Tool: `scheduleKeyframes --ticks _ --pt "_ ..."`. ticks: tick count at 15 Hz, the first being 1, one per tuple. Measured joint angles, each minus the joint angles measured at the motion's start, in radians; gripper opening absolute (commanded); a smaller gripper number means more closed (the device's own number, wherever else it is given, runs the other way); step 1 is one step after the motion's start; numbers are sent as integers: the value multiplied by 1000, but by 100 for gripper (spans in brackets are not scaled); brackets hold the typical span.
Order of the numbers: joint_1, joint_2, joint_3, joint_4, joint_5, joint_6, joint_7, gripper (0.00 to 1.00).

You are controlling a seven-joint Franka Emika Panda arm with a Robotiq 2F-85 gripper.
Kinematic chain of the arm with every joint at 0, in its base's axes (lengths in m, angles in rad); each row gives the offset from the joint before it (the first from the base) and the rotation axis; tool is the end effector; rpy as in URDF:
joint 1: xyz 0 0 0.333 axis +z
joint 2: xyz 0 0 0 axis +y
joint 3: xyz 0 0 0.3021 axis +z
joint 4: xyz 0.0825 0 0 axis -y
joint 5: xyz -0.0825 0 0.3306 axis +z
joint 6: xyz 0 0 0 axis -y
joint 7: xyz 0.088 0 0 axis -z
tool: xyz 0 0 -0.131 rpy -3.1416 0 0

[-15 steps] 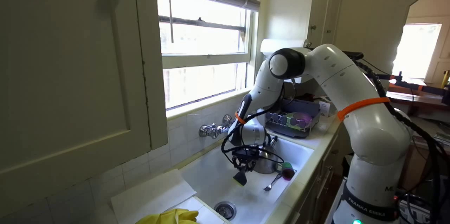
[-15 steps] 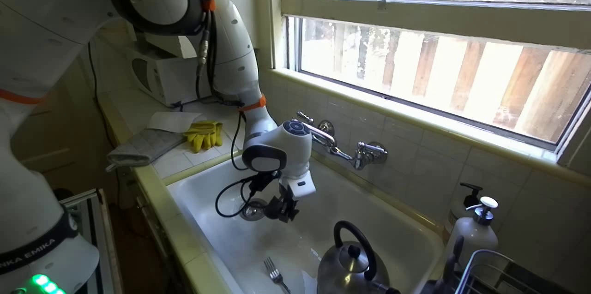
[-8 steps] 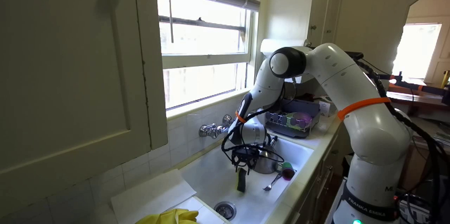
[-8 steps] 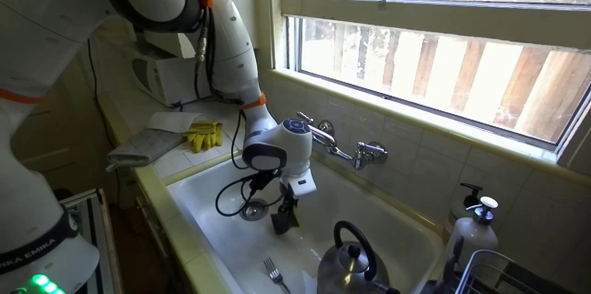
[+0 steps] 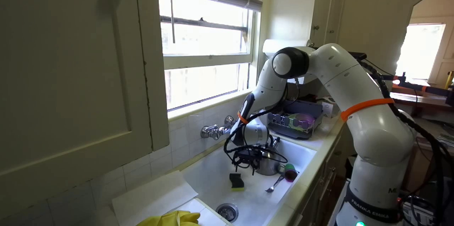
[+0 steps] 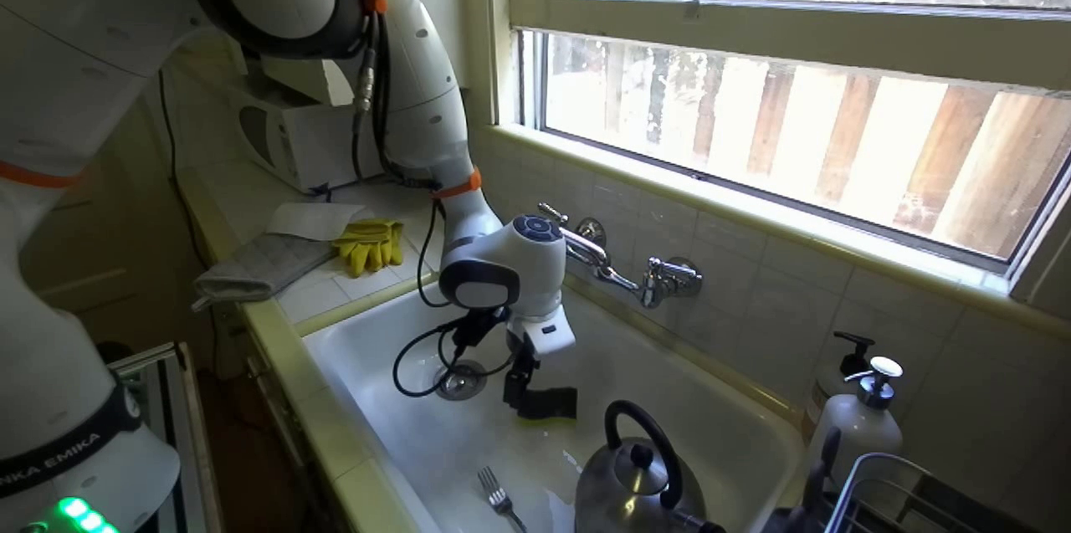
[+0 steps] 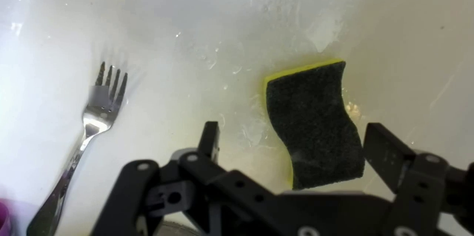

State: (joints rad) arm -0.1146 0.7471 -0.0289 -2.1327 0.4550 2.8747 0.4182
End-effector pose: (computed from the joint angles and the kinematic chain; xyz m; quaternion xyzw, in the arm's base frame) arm 0.5051 -0.0966 0.0684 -0.8781 0.4760 0.0072 0.0489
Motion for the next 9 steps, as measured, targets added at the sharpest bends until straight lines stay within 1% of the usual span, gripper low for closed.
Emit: scheduleKeyframes --ticks 4,9 --pt "-22 -21 8 -24 -36 -3 -130 100" --pt "-66 -88 28 -76 -115 -9 -304 100"
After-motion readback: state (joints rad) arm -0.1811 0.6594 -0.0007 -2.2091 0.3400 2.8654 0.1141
